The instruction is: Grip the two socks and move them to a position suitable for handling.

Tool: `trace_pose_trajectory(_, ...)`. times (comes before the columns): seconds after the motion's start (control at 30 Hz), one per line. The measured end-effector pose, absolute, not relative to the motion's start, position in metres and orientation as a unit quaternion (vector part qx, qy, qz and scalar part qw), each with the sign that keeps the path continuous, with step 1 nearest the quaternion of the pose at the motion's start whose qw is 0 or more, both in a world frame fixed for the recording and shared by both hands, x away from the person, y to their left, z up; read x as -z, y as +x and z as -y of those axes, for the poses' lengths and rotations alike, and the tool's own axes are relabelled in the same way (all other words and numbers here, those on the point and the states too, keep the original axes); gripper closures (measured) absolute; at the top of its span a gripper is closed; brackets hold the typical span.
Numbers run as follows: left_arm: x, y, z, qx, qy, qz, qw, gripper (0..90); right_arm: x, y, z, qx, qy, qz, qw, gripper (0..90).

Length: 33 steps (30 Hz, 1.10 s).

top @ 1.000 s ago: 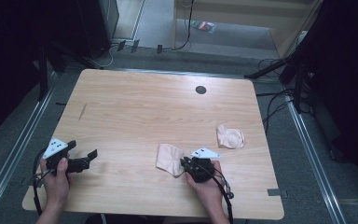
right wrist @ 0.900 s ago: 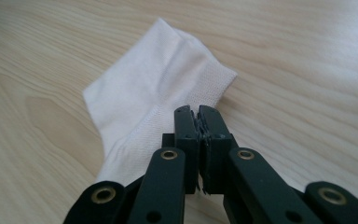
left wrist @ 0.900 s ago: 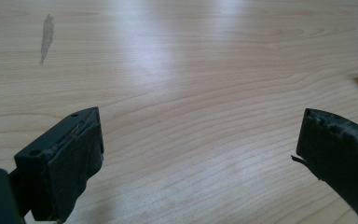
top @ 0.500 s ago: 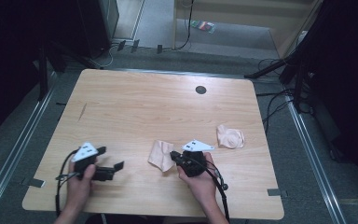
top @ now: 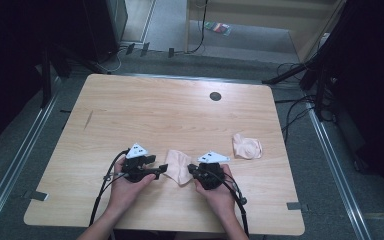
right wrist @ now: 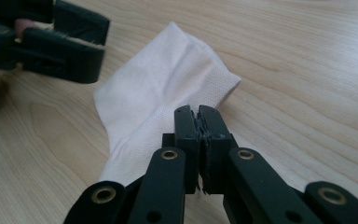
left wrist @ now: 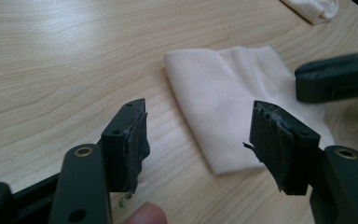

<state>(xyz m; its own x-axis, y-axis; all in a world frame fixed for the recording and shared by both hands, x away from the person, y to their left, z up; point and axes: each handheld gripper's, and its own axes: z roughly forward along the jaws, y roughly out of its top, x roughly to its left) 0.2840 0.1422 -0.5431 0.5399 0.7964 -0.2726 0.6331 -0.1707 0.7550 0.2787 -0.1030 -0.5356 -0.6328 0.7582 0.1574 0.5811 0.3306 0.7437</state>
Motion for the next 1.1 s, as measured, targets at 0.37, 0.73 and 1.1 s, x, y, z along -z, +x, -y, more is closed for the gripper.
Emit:
trace_pose_trajectory(0.37,0.548,0.295,-0.123,-0.111,0.775,-0.470,0.407,61.3,0.542,0.278,0.093,-0.398,0.406,-0.816,0.108,87.7)
trace_pose_trajectory(0.73,0.532,0.269,-0.144,-0.179,0.781,-0.450,0.395,88.5,0.543,0.270,0.070,-0.410,0.397,-0.815,0.104,87.7)
trace_pose_trajectory(1.1,0.538,0.225,-0.115,-0.157,0.826,-0.345,0.417,76.0,0.550,0.269,0.072,-0.417,0.422,-0.802,0.071,87.6)
